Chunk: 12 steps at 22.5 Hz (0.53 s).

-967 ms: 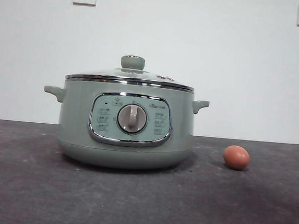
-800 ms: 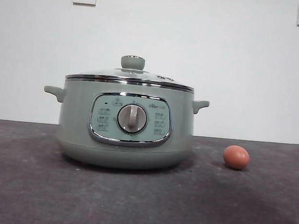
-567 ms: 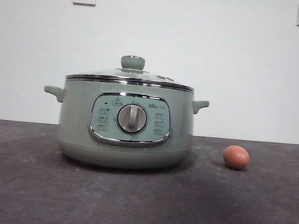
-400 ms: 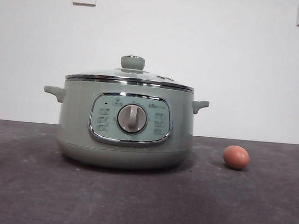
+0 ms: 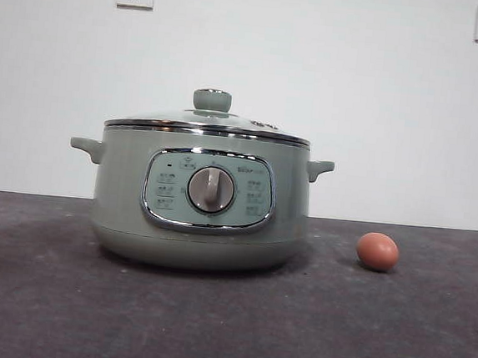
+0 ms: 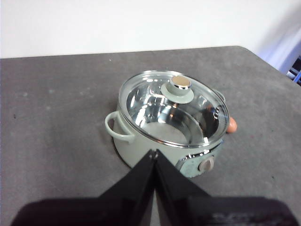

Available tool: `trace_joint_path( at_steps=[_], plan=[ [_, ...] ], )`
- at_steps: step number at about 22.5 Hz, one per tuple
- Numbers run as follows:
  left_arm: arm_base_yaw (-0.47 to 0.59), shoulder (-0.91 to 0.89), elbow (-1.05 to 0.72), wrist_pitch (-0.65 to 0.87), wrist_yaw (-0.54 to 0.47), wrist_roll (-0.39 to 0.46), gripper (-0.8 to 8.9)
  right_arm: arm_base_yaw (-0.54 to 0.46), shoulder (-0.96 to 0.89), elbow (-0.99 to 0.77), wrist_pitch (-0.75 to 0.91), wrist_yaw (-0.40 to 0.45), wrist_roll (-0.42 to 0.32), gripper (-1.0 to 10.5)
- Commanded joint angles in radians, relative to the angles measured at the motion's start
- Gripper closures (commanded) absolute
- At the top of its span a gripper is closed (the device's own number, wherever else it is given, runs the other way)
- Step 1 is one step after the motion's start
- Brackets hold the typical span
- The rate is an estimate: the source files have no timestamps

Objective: Pick up the egg,open the lid,put the egg in the pot,close the lid

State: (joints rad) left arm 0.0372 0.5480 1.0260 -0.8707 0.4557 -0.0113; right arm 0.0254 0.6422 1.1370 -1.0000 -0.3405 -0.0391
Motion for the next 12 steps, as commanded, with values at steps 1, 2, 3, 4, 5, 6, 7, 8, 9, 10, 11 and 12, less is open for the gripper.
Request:
trace_joint_path(
  at_steps=[1,2,3,4,5,6,7,8,9,10,11,12],
  plan=[
    [-0.008,0.005,0.0,-0.006,0.005,0.016,8.18,0.0,0.01,0.01,-0.024,-0.002,-0.048,9.5],
    [-0.009,0.005,0.0,-0.006,0.016,0.016,8.17,0.0,0.011,0.01,-0.029,-0.002,-0.047,9.4],
    [-0.009,0.007,0.0,-0.006,0.028,0.016,8.16,0.0,0.013,0.01,-0.033,-0.002,-0.047,9.4],
    [-0.01,0.01,0.001,-0.006,0.048,0.016,8.13,0.0,0.016,0.01,-0.034,-0.002,-0.047,9.4],
    [-0.01,0.014,0.003,-0.006,0.059,0.016,8.11,0.0,0.016,0.01,-0.036,-0.002,-0.047,9.3],
    [-0.01,0.019,0.005,-0.006,0.069,0.016,7.95,0.0,0.017,0.01,-0.037,-0.002,-0.047,8.8],
    [-0.01,0.024,0.009,-0.006,0.072,0.016,7.36,0.0,0.019,0.01,-0.038,-0.004,-0.047,7.9],
    [-0.01,0.029,0.012,-0.006,0.073,0.016,6.53,0.0,0.021,0.01,-0.038,-0.009,-0.047,7.1],
    [-0.01,0.034,0.014,-0.005,0.073,0.016,5.5,0.0,0.021,0.011,-0.04,-0.012,-0.044,6.3],
    [-0.01,0.042,0.018,-0.005,0.073,0.015,3.34,0.0,0.022,0.011,-0.044,-0.012,-0.043,4.8],
    [-0.01,0.047,0.019,-0.005,0.075,0.015,2.14,0.0,0.023,0.011,-0.047,-0.012,-0.043,3.9],
    [-0.011,0.055,0.019,-0.005,0.077,0.015,1.81,0.0,0.023,0.011,-0.048,-0.012,-0.042,3.7]
  ],
)
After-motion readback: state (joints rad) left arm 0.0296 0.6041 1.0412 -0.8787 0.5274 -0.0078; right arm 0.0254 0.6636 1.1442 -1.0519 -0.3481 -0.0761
